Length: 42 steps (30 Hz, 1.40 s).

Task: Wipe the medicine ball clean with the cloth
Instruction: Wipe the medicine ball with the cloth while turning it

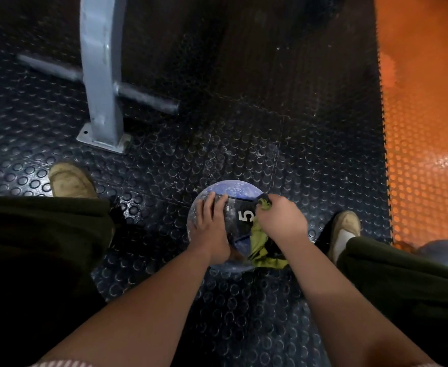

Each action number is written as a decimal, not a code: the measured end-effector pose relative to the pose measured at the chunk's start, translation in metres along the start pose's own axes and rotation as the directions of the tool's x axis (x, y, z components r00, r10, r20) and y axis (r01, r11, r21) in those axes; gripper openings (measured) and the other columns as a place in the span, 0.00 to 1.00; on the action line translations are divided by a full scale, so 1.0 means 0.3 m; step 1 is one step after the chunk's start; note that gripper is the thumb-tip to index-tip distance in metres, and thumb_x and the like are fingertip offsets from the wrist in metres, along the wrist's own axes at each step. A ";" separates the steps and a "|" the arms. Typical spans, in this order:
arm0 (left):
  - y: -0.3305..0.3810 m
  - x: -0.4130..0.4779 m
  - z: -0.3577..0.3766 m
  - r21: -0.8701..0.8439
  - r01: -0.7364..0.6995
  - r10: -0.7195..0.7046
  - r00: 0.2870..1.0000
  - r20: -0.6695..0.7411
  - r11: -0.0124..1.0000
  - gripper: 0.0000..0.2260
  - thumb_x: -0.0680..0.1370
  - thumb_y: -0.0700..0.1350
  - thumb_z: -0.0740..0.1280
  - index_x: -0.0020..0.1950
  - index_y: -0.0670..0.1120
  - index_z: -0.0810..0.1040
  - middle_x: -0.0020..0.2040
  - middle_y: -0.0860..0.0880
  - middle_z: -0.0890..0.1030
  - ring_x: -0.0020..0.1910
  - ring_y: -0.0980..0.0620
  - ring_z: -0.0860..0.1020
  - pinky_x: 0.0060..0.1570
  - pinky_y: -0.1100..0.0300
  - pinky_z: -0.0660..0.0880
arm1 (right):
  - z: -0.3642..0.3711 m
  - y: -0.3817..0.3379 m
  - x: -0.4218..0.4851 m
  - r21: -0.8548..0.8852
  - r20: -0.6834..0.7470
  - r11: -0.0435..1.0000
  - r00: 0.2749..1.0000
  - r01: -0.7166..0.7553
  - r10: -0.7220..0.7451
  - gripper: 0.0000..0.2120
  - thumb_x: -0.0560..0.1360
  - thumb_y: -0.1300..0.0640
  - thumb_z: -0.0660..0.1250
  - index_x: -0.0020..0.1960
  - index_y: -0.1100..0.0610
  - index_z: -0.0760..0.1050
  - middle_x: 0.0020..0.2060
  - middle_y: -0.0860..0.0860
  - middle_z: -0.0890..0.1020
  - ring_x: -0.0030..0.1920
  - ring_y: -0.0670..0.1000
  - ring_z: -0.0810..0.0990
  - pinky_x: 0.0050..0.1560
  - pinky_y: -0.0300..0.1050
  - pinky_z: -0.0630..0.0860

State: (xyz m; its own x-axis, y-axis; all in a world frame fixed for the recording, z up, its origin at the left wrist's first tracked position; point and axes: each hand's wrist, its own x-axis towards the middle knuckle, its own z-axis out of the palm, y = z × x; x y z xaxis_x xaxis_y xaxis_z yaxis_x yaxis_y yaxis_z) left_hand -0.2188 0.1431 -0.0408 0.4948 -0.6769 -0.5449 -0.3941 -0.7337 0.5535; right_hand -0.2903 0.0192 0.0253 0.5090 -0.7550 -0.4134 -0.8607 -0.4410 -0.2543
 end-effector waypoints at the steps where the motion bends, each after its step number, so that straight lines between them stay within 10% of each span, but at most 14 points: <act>1: 0.006 0.001 0.008 0.005 -0.003 0.003 1.000 -0.001 1.000 0.50 0.72 0.47 0.74 0.76 0.57 0.36 0.76 0.55 0.31 0.76 0.46 0.32 0.74 0.43 0.40 | -0.010 0.014 0.012 0.031 0.011 0.998 0.999 -0.051 0.050 0.13 0.77 0.53 0.60 0.59 0.52 0.75 0.41 0.51 0.79 0.41 0.54 0.75 0.40 0.43 0.69; 14: 0.042 0.040 -0.020 0.107 -0.075 0.068 0.996 0.064 0.991 0.48 0.72 0.41 0.72 0.76 0.59 0.39 0.77 0.56 0.34 0.76 0.47 0.34 0.75 0.40 0.43 | -0.010 0.053 -0.010 0.078 0.048 0.996 0.998 -0.051 0.047 0.09 0.76 0.51 0.61 0.55 0.49 0.76 0.38 0.50 0.79 0.42 0.54 0.79 0.37 0.43 0.72; 24: 0.017 0.030 -0.041 0.176 -0.222 0.205 0.972 0.110 0.959 0.61 0.61 0.64 0.79 0.77 0.57 0.38 0.77 0.54 0.36 0.76 0.46 0.35 0.74 0.36 0.42 | -0.006 0.001 0.026 -0.075 0.017 0.986 0.989 0.146 -0.145 0.11 0.78 0.49 0.62 0.55 0.53 0.77 0.55 0.51 0.75 0.51 0.55 0.78 0.43 0.46 0.73; 42: 0.015 0.039 -0.010 0.154 -0.161 0.149 0.985 0.084 0.975 0.61 0.64 0.56 0.80 0.78 0.52 0.35 0.78 0.51 0.34 0.76 0.44 0.33 0.73 0.39 0.41 | -0.047 -0.109 0.021 -0.255 0.138 0.956 0.984 0.145 -0.113 0.15 0.77 0.58 0.60 0.62 0.52 0.73 0.54 0.54 0.80 0.53 0.57 0.78 0.42 0.45 0.72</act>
State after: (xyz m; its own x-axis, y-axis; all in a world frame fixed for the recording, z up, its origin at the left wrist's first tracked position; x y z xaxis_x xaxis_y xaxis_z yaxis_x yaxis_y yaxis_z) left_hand -0.2125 0.1321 -0.0428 0.3638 -0.7815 -0.5069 -0.5834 -0.6154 0.5301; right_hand -0.2590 0.0221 0.0434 0.5992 -0.6263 -0.4987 -0.7513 -0.6550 -0.0802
